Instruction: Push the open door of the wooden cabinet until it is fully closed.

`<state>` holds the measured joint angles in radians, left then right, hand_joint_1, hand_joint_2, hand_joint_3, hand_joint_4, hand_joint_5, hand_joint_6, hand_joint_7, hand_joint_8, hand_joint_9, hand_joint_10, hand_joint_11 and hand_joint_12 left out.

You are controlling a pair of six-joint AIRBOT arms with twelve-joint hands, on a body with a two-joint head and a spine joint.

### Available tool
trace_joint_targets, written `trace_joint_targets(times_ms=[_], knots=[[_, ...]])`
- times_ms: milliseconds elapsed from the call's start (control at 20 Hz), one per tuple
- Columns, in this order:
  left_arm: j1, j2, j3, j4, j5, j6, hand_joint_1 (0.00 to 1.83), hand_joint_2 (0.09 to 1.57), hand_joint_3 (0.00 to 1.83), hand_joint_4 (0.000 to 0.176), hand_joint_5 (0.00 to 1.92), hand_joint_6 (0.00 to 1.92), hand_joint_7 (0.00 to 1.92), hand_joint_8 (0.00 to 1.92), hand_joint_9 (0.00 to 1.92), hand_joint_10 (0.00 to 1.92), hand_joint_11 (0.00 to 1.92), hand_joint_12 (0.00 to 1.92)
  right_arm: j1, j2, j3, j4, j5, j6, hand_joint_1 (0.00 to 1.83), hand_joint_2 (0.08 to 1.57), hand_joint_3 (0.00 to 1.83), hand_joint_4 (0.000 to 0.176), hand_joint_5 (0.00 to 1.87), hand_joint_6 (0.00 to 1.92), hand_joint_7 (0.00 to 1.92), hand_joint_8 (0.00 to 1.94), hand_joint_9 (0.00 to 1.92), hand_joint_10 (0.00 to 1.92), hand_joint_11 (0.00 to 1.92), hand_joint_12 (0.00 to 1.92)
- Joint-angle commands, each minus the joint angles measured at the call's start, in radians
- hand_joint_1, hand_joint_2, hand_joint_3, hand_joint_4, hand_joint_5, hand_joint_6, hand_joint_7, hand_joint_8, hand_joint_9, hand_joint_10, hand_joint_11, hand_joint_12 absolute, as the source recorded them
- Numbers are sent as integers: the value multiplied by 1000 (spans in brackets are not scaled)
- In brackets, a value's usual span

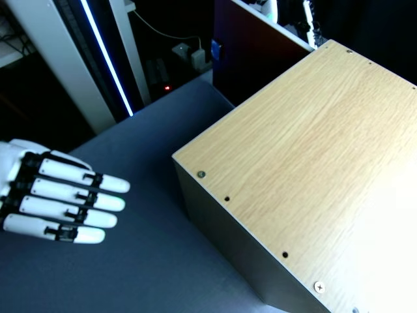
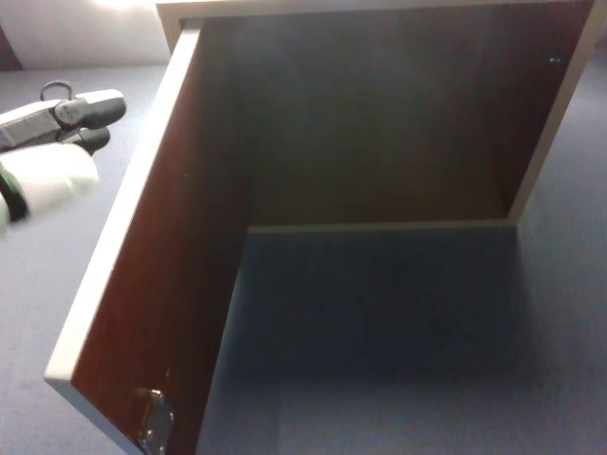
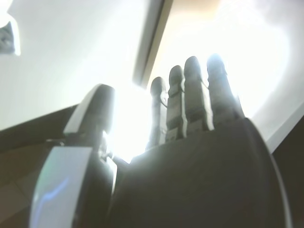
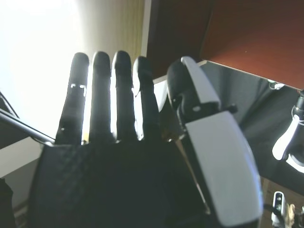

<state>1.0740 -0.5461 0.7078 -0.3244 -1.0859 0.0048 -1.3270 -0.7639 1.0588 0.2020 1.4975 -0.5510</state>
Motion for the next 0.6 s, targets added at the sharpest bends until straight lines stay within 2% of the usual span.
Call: trace_joint_targets(times_ms=[0, 100, 150, 400, 450, 500, 550], knots=[[-10, -2, 0, -7, -115, -5, 0, 1417, 13, 153, 294, 0, 264, 0, 179, 1, 51, 226, 1, 0, 6, 34, 116, 5, 539, 1474, 7, 0, 486, 5, 435, 4, 371, 15, 67, 780], [-10, -1, -3, -3, -111, -5, 0, 1426, 12, 149, 297, 2, 268, 3, 193, 6, 72, 231, 1, 0, 6, 34, 116, 5, 526, 1468, 0, 0, 501, 2, 449, 1, 383, 3, 48, 813], [-10, 1, -6, 4, -110, -5, 0, 1428, 11, 139, 292, 0, 258, 0, 185, 2, 68, 227, 1, 0, 6, 34, 115, 5, 522, 1468, 0, 0, 497, 0, 434, 0, 376, 0, 50, 816], [-10, 15, -27, 53, -51, -5, 0, 1416, 0, 162, 305, 2, 336, 8, 263, 10, 120, 240, 1, -1, 6, 34, 109, 6, 548, 1472, 0, 0, 508, 3, 463, 5, 394, 4, 51, 843], [-13, 13, -29, 60, -38, -5, 0, 1409, 0, 173, 293, 0, 336, 3, 271, 10, 111, 236, 1, -1, 6, 34, 108, 7, 539, 1468, 0, 0, 510, 3, 471, 6, 401, 6, 55, 847], [-17, 10, -29, 66, -27, -5, 0, 1405, 0, 175, 283, 0, 333, 1, 280, 11, 123, 241, 1, -2, 6, 34, 108, 7, 538, 1470, 0, 0, 505, 0, 468, 5, 405, 7, 62, 852], [-25, 1, -29, 78, -9, -5, 0, 1421, 3, 169, 277, 0, 327, 0, 277, 8, 123, 236, 1, -2, 6, 34, 108, 8, 537, 1471, 0, 0, 506, 1, 473, 6, 412, 9, 62, 851]])
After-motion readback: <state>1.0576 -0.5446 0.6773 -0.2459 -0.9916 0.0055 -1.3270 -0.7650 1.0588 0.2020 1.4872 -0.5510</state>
